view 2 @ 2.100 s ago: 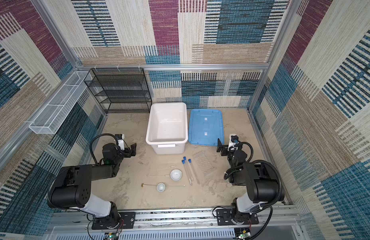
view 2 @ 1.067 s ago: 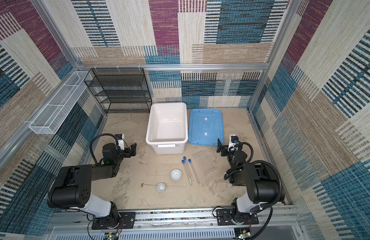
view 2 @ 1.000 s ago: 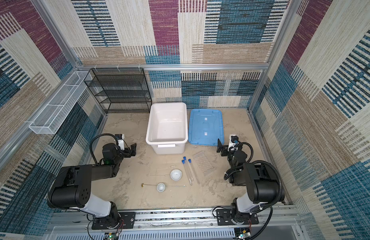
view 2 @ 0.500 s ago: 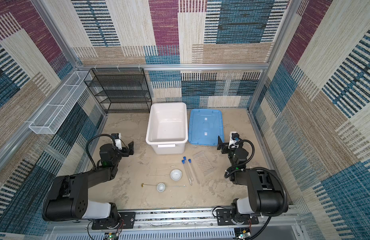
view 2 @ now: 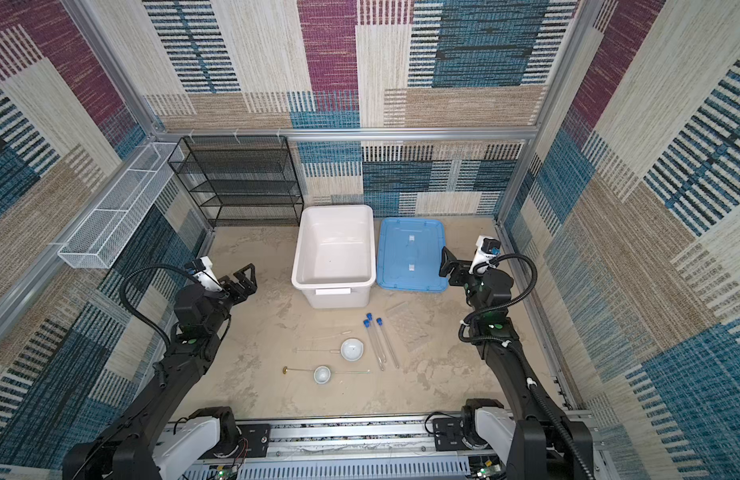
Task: Organize the chemistry lab equipment
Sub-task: 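Move left gripper over the blue-capped test tubes while right arm approaches them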
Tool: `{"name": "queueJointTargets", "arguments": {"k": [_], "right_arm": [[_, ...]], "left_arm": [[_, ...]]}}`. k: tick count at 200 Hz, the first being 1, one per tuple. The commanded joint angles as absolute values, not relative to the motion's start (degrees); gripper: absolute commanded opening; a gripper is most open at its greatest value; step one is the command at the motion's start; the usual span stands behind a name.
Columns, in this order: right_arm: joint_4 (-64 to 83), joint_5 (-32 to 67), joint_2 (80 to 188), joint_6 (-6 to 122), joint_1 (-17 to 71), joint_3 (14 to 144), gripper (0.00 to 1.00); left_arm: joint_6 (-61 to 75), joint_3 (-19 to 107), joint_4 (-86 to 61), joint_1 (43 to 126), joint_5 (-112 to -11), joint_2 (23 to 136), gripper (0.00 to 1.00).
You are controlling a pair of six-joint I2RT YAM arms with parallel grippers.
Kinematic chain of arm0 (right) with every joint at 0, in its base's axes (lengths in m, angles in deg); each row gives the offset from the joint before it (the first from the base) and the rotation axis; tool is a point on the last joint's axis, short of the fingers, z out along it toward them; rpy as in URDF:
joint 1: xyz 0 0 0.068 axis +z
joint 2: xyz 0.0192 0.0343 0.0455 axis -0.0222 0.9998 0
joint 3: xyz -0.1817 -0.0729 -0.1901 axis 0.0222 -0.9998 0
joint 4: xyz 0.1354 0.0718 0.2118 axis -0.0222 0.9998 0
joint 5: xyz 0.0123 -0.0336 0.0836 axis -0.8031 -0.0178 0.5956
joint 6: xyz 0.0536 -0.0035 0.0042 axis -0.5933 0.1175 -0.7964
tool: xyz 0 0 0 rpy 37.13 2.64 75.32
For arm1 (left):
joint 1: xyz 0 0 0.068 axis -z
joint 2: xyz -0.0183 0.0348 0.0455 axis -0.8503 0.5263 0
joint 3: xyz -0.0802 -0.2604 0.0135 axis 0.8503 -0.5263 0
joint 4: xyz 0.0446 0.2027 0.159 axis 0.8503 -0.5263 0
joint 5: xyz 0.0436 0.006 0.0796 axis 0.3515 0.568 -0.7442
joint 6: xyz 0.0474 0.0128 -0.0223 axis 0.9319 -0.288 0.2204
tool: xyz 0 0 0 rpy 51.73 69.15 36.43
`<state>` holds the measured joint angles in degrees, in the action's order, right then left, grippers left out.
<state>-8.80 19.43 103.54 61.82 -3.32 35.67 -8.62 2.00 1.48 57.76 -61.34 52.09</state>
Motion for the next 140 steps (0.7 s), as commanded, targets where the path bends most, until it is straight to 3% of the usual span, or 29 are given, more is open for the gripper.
{"name": "queueJointTargets", "arguments": {"k": [1, 22, 50, 94, 140], "right_arm": [[3.8, 31.1, 102.5, 57.7, -3.3, 37.3, 0.99], [10.5, 36.9, 102.8, 59.3, -3.3, 37.8, 0.99], [15.0, 41.6, 103.3, 59.7, -3.2, 37.4, 0.97], [18.6, 44.4, 102.8, 59.2, -3.0, 38.0, 0.93], [20.7, 44.2, 100.1, 57.8, -0.2, 37.2, 0.9]], "left_arm": [[-14.2, 6.1, -11.2, 63.5, -58.4, 49.2, 0.99], [-10.6, 11.3, -24.6, 75.2, -66.2, 47.5, 0.98], [-13.1, 11.7, -28.6, 86.4, -71.8, 47.3, 0.93], [-14.6, 18.1, -33.1, 106.5, -81.7, 60.2, 0.82], [-15.2, 25.5, -30.9, 114.8, -82.8, 75.8, 0.73]]}}
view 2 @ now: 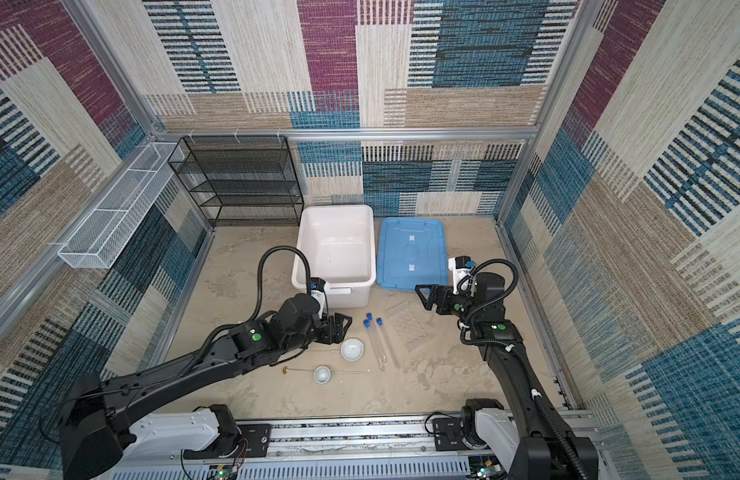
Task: Organize the chemistry lab equipment
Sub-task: 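Move left gripper over the blue-capped test tubes while right arm approaches them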
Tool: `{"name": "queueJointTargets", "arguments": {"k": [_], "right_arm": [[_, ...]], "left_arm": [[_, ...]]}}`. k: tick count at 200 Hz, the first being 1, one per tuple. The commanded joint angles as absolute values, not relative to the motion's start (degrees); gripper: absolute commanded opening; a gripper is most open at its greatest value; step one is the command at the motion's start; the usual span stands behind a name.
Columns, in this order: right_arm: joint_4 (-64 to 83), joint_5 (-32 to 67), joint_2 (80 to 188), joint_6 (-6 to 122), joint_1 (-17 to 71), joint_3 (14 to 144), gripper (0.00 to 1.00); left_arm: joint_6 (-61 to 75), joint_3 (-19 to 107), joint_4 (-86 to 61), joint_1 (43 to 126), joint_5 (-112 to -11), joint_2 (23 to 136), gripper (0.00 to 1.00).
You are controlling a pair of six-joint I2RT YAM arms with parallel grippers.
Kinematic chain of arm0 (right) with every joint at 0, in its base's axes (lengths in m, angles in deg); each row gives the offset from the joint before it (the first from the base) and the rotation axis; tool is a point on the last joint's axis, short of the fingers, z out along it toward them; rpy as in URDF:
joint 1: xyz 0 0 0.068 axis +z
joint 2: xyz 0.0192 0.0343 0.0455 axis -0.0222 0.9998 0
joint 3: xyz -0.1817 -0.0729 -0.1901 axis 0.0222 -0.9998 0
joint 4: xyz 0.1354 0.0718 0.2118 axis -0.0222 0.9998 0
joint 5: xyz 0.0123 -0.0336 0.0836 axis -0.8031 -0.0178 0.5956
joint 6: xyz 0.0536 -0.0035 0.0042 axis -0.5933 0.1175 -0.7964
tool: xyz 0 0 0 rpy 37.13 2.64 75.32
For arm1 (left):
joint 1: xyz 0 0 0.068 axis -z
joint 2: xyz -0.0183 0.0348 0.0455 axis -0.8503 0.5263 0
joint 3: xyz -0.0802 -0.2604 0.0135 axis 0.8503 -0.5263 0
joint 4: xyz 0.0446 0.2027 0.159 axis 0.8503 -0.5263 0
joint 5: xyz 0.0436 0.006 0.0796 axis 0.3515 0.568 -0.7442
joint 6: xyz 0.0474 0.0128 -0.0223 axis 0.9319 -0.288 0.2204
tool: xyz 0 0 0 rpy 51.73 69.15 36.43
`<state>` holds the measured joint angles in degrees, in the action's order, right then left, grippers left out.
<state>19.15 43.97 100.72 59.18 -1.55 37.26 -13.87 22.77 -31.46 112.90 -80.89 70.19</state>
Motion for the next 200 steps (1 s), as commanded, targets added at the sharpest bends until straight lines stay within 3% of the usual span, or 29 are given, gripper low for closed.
{"name": "queueJointTargets", "arguments": {"k": [1, 31, 85, 200], "right_arm": [[20.8, 43.9, 100.1, 57.7, -0.1, 37.2, 0.9], [21.2, 42.2, 101.1, 58.0, 2.6, 36.5, 0.88], [20.9, 41.4, 101.5, 57.9, 3.3, 35.4, 0.87], [21.2, 41.2, 101.2, 58.5, 3.3, 35.0, 0.87]], "left_arm": [[-15.3, 25.6, -30.9, 114.9, -82.6, 76.1, 0.73], [-15.5, 29.5, -28.9, 115.8, -78.8, 85.8, 0.65], [-13.3, 35.7, -32.5, 116.9, -81.9, 95.5, 0.47], [-13.9, 39.9, -35.7, 116.8, -79.8, 105.3, 0.37]]}}
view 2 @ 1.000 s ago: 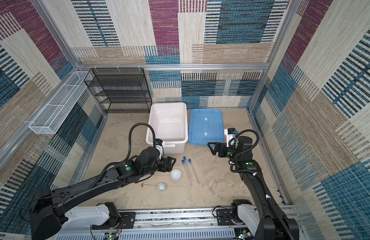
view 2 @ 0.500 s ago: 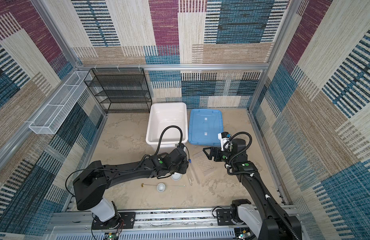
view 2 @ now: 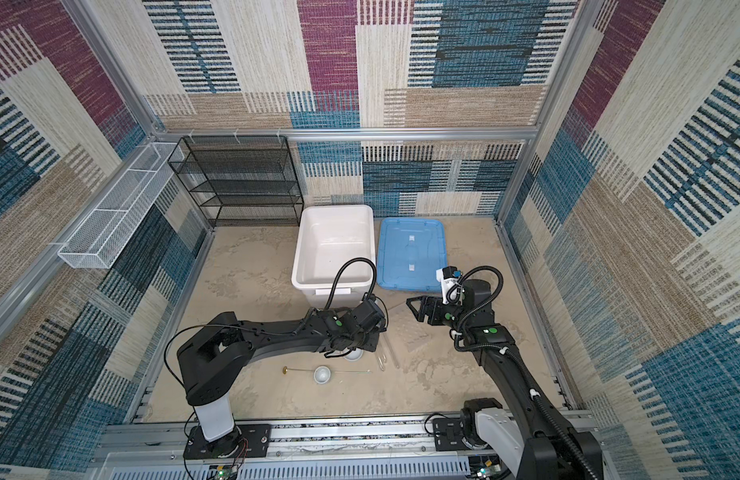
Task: Organize the chemistry lab equipment
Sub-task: 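Move left gripper over the blue-capped test tubes while right arm approaches them, then close left gripper on one blue-capped test tube and lift it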
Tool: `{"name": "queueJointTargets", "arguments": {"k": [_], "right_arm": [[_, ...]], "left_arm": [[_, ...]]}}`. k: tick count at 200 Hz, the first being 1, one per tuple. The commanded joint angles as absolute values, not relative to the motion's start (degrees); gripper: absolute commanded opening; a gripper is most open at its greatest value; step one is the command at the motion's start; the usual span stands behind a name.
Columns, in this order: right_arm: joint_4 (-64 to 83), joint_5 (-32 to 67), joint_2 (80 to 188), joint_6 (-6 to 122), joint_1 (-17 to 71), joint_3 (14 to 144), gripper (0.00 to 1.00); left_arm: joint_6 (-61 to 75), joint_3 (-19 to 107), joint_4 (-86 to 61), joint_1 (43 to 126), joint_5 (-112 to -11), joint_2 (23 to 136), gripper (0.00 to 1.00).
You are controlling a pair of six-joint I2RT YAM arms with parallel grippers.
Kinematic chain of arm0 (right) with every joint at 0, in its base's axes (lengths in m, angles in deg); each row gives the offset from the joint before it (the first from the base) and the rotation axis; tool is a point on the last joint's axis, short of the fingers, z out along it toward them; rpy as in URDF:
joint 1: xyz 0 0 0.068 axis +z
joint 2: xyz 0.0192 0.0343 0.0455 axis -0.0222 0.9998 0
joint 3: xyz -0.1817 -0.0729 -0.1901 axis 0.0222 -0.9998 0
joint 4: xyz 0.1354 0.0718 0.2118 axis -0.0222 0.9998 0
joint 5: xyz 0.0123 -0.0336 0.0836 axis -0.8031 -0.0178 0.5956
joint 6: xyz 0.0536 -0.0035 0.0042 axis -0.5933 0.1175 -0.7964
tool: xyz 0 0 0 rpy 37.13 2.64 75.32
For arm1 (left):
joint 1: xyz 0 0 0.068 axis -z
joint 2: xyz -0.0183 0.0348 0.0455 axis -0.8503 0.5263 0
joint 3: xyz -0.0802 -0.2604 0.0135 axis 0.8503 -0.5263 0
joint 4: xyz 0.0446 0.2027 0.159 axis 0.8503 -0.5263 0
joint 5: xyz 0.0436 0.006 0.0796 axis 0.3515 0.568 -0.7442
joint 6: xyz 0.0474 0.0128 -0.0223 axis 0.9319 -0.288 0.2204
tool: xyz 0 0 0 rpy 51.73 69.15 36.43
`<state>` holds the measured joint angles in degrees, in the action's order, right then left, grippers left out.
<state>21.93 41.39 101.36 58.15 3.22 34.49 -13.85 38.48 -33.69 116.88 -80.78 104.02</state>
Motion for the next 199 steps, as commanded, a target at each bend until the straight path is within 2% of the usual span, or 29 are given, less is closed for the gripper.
{"name": "queueJointTargets", "arguments": {"k": [1, 43, 70, 168, 199], "right_arm": [[21.3, 41.1, 101.2, 58.5, 3.3, 35.0, 0.87], [21.3, 40.5, 100.7, 58.5, 3.3, 34.6, 0.88], [22.0, 40.7, 100.6, 58.3, 3.3, 34.8, 0.88], [22.7, 40.5, 100.2, 57.9, 3.3, 36.0, 0.88], [19.5, 40.8, 96.8, 55.4, 3.3, 35.4, 0.89]], "left_arm": [[-14.0, 40.0, -35.9, 116.8, -79.8, 105.3, 0.37], [-13.7, 42.8, -40.1, 117.4, -80.5, 107.0, 0.37], [-14.1, 42.6, -40.6, 117.4, -80.6, 106.9, 0.26], [-12.8, 47.0, -43.6, 117.7, -79.4, 111.3, 0.31], [-12.4, 48.0, -44.4, 117.8, -79.9, 111.8, 0.28]]}}
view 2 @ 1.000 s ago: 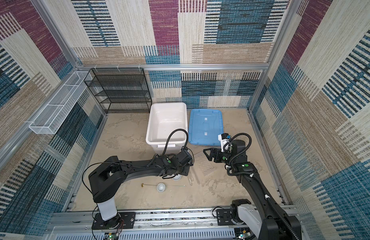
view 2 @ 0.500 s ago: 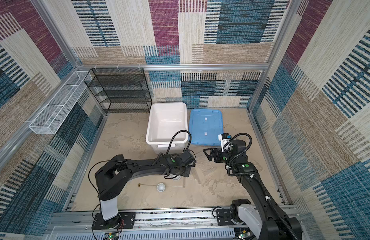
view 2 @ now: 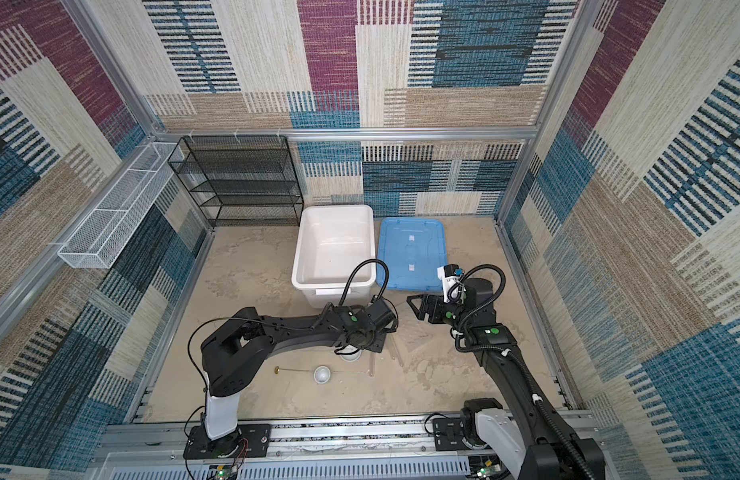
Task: Organize the chemistry lab equipment
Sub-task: 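Close left gripper on one blue-capped test tube and lift it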
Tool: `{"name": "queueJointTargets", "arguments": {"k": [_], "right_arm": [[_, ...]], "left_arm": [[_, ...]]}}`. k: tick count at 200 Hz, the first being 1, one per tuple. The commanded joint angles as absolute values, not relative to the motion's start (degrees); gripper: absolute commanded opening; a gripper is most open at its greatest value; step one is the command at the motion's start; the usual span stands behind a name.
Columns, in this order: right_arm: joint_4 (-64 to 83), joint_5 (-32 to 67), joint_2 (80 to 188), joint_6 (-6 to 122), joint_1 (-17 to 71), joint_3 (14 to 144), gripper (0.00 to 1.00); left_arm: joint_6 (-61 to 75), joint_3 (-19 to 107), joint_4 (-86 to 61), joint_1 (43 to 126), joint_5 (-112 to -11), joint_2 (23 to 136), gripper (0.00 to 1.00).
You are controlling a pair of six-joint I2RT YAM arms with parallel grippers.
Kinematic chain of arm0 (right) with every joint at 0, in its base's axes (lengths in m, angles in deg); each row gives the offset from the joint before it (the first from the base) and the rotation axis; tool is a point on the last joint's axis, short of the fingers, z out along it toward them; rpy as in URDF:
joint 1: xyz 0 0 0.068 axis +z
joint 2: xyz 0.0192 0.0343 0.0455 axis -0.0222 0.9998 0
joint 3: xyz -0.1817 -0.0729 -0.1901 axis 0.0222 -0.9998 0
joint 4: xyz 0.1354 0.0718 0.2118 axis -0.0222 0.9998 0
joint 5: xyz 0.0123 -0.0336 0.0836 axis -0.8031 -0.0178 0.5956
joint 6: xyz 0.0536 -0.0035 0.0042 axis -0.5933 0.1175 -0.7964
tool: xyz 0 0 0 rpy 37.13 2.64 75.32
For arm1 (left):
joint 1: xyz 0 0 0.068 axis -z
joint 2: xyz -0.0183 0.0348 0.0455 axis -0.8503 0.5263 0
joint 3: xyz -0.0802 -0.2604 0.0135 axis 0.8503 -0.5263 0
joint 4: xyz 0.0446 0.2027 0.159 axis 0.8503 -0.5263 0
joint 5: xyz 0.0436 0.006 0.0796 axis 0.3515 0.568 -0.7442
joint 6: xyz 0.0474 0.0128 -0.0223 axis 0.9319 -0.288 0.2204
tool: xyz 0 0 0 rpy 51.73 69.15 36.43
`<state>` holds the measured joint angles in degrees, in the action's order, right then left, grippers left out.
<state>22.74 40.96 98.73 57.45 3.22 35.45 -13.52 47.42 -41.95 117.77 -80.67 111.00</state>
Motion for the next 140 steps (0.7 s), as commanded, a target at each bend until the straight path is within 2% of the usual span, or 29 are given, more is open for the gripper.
{"name": "queueJointTargets", "arguments": {"k": [1, 39, 95, 140], "right_arm": [[19.5, 40.7, 96.7, 55.3, 3.2, 35.4, 0.89], [19.8, 41.5, 99.7, 55.6, 3.3, 37.2, 0.89], [18.6, 41.4, 101.8, 55.6, 3.2, 37.9, 0.89], [17.1, 45.6, 104.2, 54.9, 3.1, 38.0, 0.89]], "left_arm": [[-12.4, 48.0, -44.4, 117.8, -79.9, 111.8, 0.28], [-12.6, 47.2, -43.0, 117.6, -79.9, 111.2, 0.21], [-14.0, 43.0, -35.3, 115.9, -75.8, 108.3, 0.2], [-14.1, 35.2, -22.5, 115.2, -73.3, 102.3, 0.16]]}}
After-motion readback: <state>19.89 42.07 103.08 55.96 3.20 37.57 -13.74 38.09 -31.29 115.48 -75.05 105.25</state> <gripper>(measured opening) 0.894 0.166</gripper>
